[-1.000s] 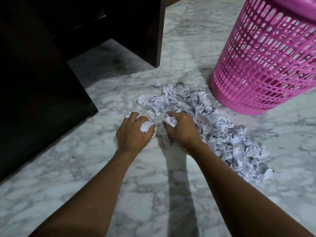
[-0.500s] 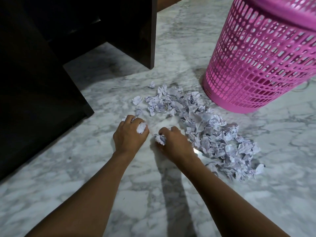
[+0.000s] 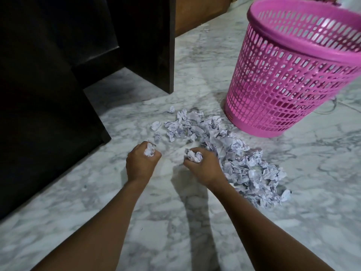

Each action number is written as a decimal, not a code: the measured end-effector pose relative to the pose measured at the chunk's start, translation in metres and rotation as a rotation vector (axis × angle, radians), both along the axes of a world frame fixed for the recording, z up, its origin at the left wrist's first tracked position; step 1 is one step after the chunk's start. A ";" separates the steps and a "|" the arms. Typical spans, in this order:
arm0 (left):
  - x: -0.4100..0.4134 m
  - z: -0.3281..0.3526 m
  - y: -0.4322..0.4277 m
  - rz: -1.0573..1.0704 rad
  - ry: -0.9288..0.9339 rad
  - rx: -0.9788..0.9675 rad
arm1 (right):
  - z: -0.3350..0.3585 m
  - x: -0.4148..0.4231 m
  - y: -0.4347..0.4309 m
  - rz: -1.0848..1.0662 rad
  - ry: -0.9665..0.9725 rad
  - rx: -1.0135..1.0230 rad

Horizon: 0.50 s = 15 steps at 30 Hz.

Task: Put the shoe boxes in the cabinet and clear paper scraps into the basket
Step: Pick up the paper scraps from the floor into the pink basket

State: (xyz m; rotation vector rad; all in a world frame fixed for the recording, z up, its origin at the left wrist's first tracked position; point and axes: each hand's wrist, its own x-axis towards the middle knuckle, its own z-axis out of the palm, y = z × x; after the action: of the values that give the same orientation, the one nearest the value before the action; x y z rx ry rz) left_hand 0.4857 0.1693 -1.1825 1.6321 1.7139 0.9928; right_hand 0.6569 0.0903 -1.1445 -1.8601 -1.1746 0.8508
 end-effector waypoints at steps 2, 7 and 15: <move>0.006 0.017 0.001 -0.005 -0.087 0.024 | 0.019 0.007 0.006 0.020 0.020 0.046; 0.054 0.104 0.003 -0.096 -0.215 0.244 | 0.108 0.042 0.025 0.033 0.034 0.269; 0.195 0.297 -0.003 -0.140 -0.708 0.493 | 0.291 0.162 0.037 -0.202 -0.076 0.783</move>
State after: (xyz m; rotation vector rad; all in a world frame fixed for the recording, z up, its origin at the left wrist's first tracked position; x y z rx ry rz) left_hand 0.6804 0.1664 -0.8852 1.3855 0.9111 1.7532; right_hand 0.8189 0.1272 -0.8539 -1.3259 -1.1210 0.1515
